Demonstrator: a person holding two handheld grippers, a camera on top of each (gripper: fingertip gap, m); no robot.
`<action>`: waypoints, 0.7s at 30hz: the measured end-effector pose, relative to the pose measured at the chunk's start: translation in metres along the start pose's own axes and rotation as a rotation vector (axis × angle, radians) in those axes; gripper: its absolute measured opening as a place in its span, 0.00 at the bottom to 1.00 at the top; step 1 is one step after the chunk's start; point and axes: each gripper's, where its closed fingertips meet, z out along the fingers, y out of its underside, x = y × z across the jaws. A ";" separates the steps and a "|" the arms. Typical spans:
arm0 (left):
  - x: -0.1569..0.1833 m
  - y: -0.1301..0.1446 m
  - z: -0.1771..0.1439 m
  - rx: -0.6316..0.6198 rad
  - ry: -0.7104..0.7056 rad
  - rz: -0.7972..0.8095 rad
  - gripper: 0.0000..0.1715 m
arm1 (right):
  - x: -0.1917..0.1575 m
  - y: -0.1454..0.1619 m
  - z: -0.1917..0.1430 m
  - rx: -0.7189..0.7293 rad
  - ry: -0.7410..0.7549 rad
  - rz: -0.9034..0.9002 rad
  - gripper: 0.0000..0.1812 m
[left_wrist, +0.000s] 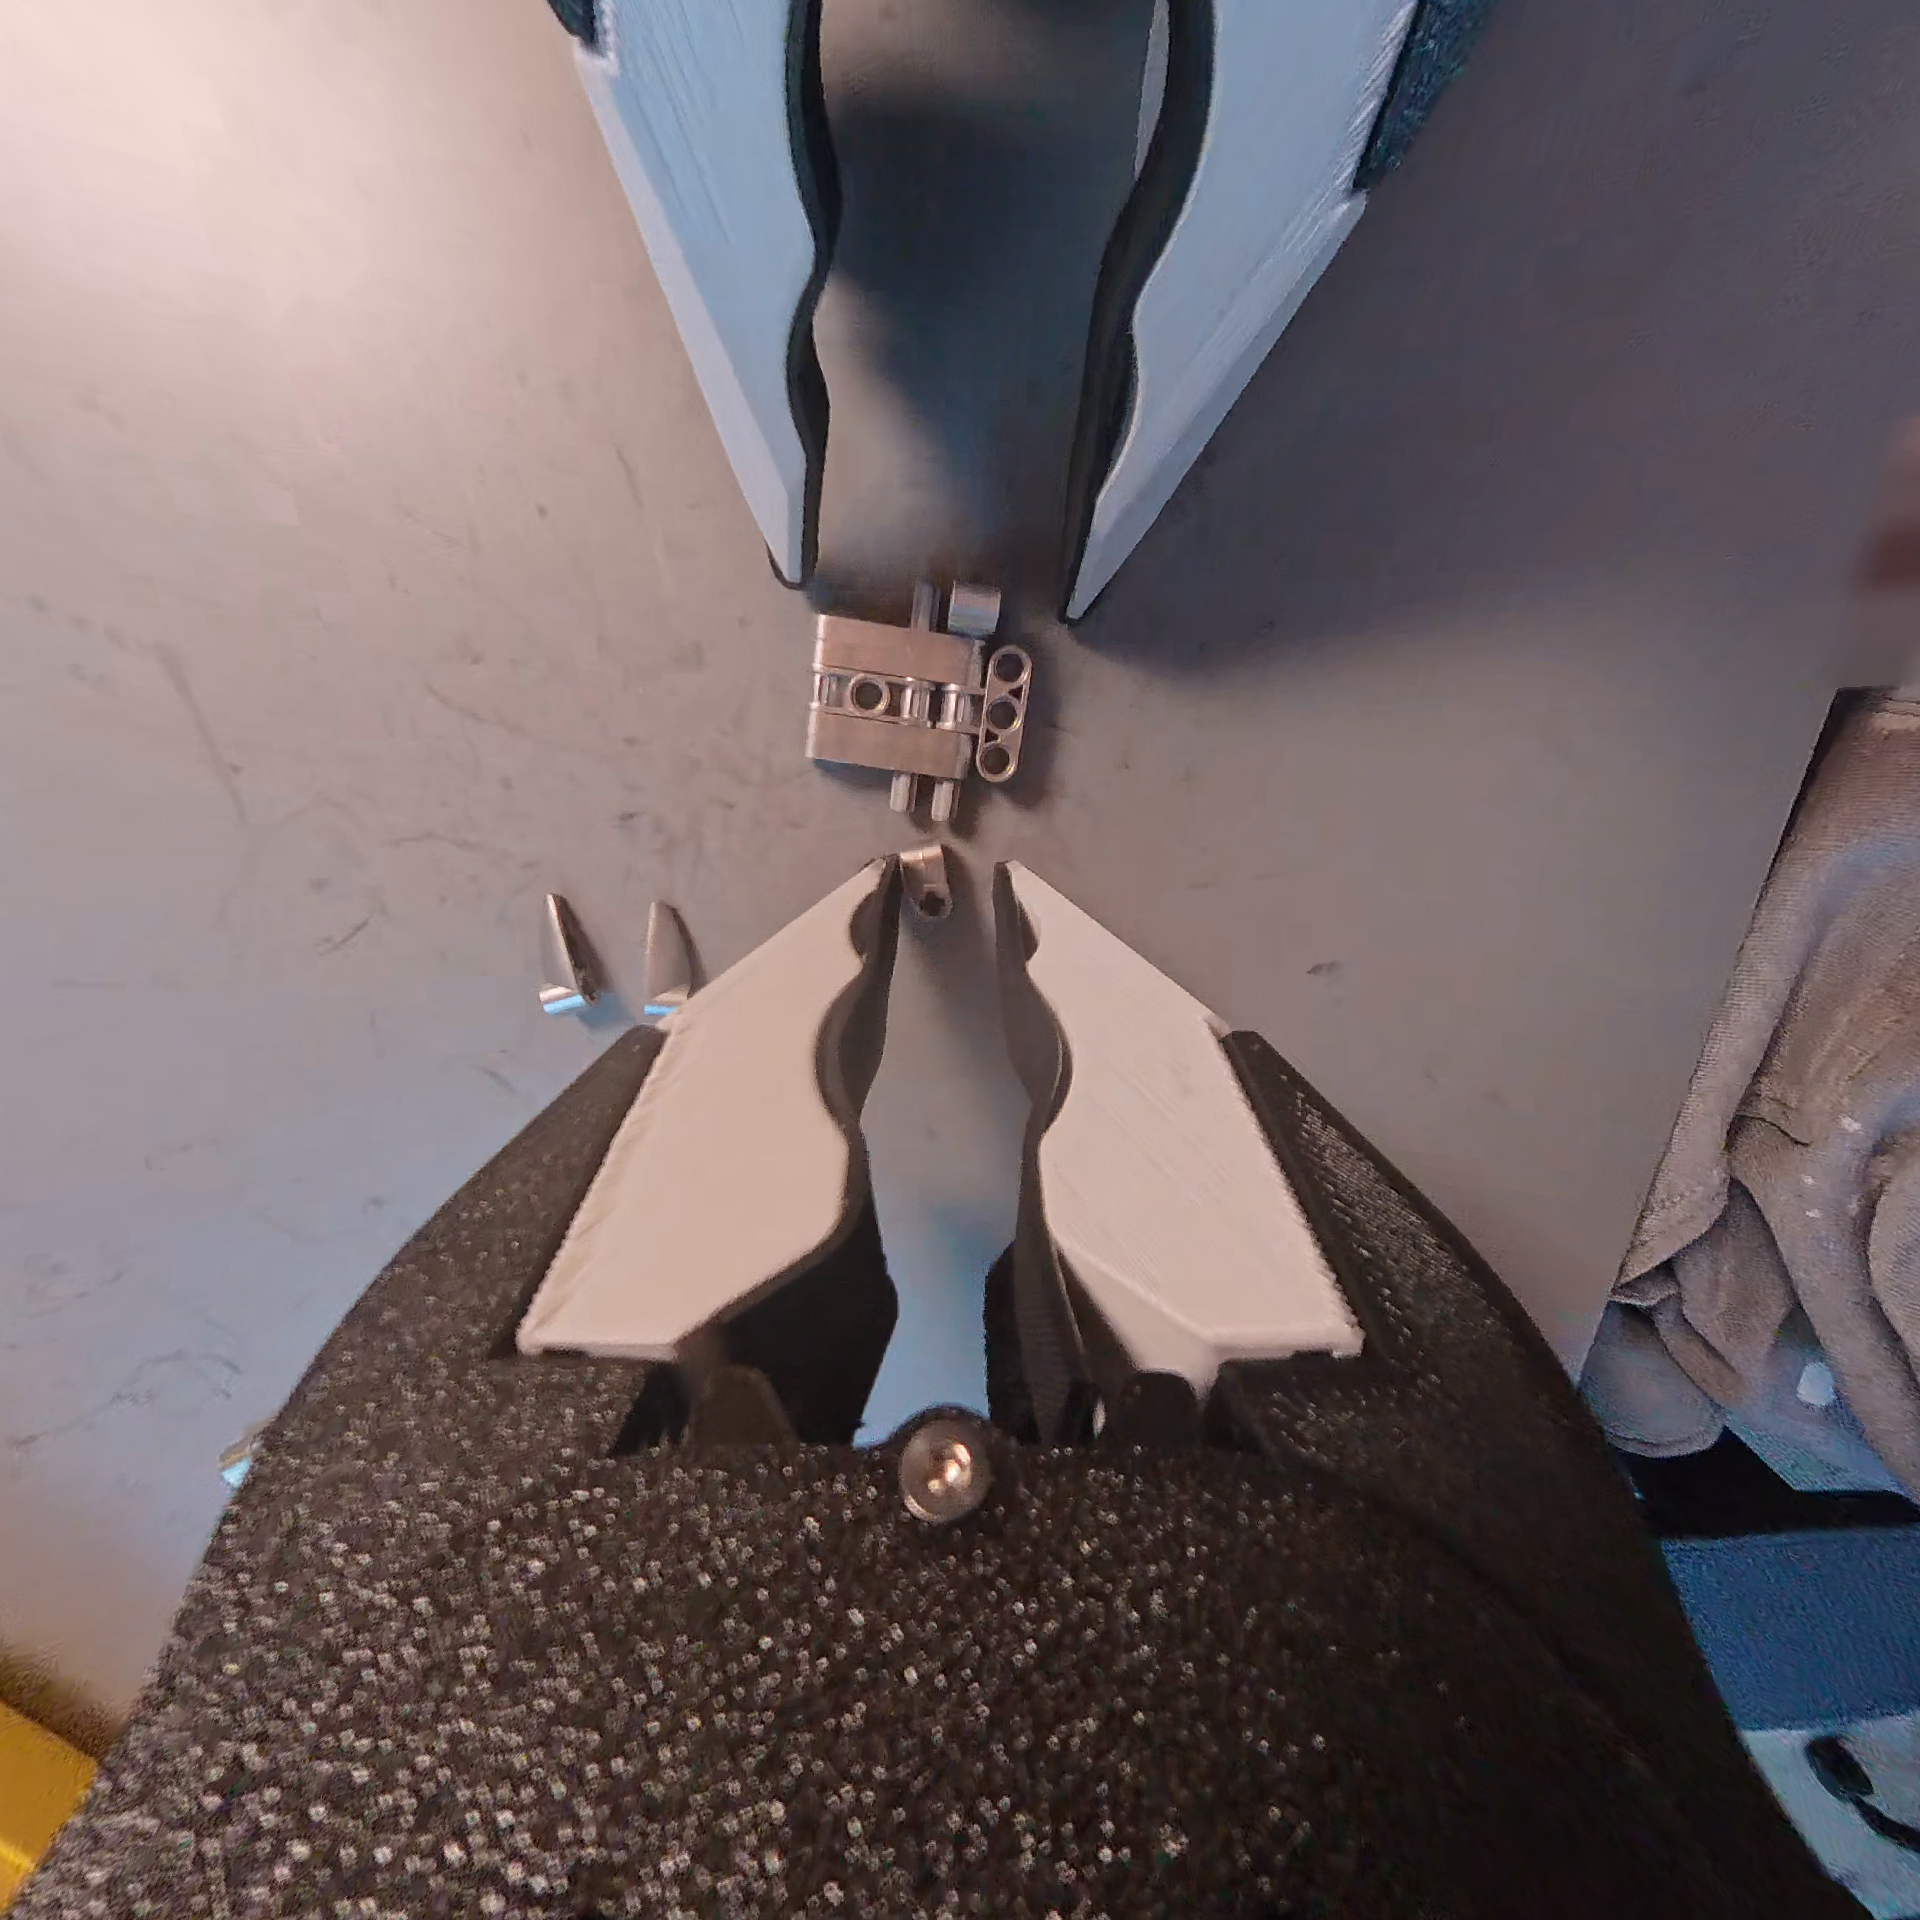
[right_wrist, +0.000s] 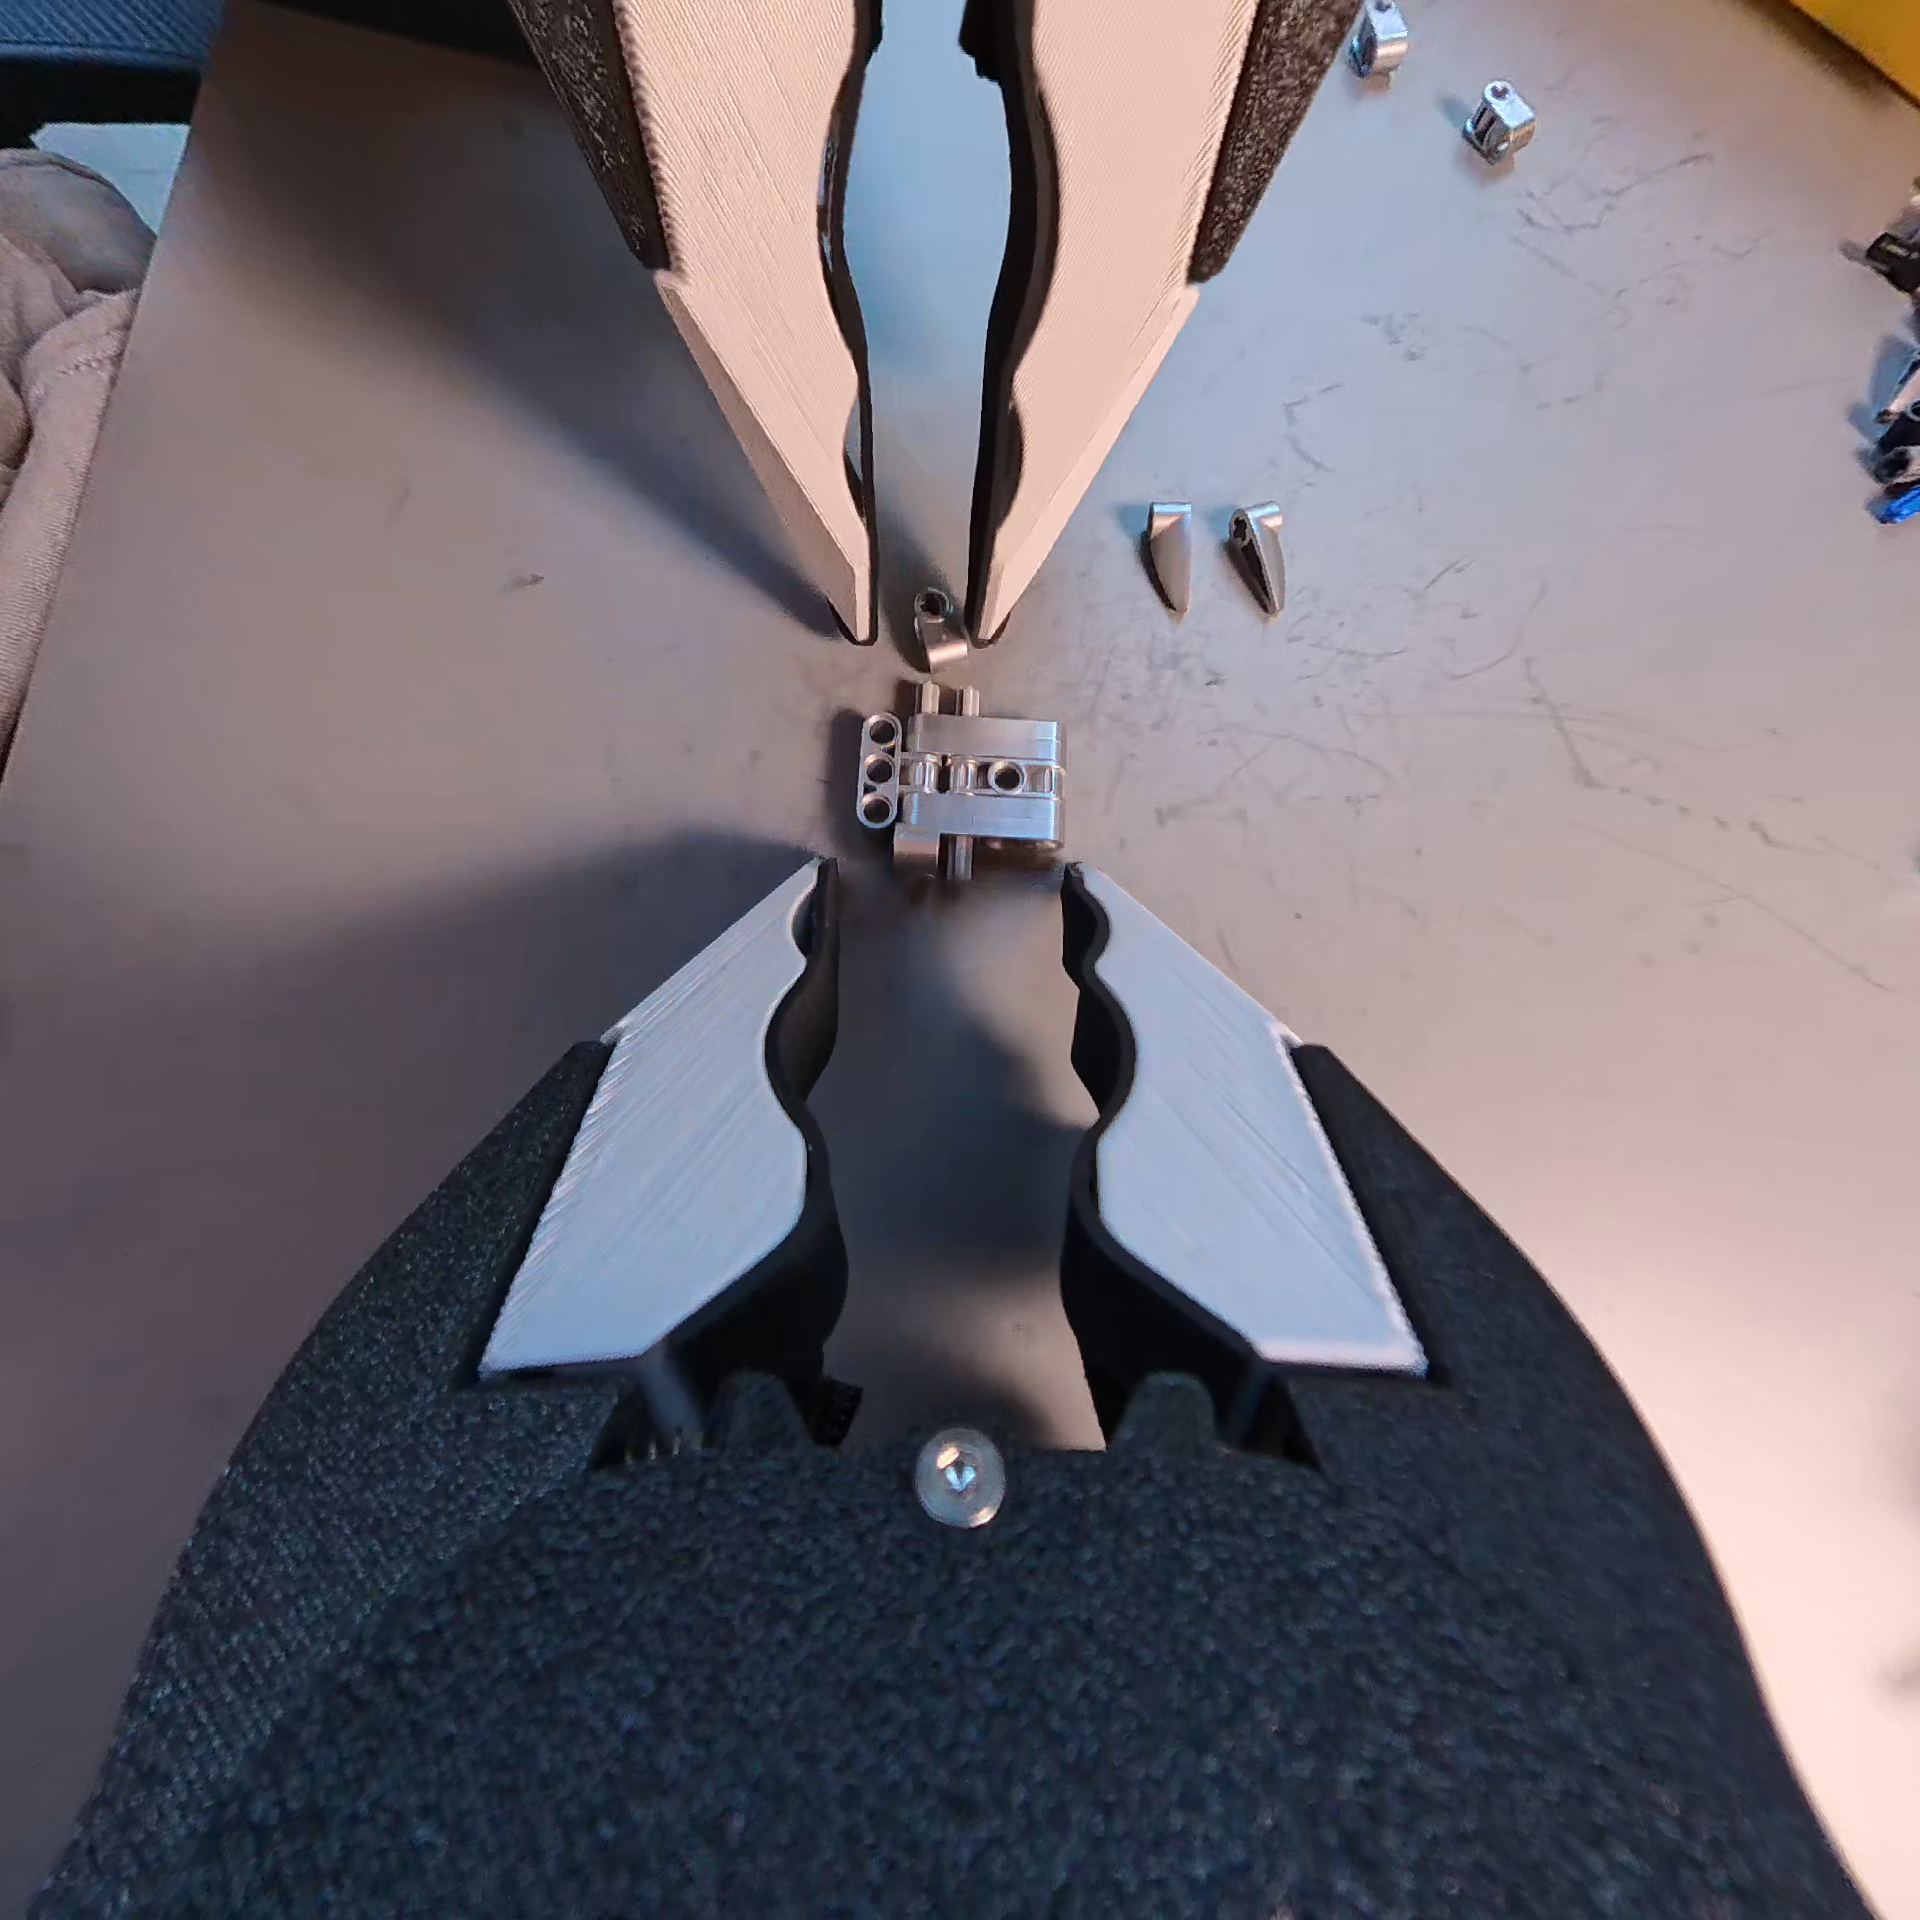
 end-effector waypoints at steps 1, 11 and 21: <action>0.000 -0.001 0.001 -0.013 0.004 -0.008 0.10 | 0.000 0.001 -0.001 0.000 0.003 0.001 0.23; -0.006 0.000 0.004 -0.082 -0.041 -0.003 0.04 | -0.001 0.004 -0.004 -0.001 0.021 0.008 0.23; -0.017 -0.058 -0.086 0.979 0.235 -0.291 0.04 | 0.008 -0.049 -0.035 0.326 0.077 0.011 0.20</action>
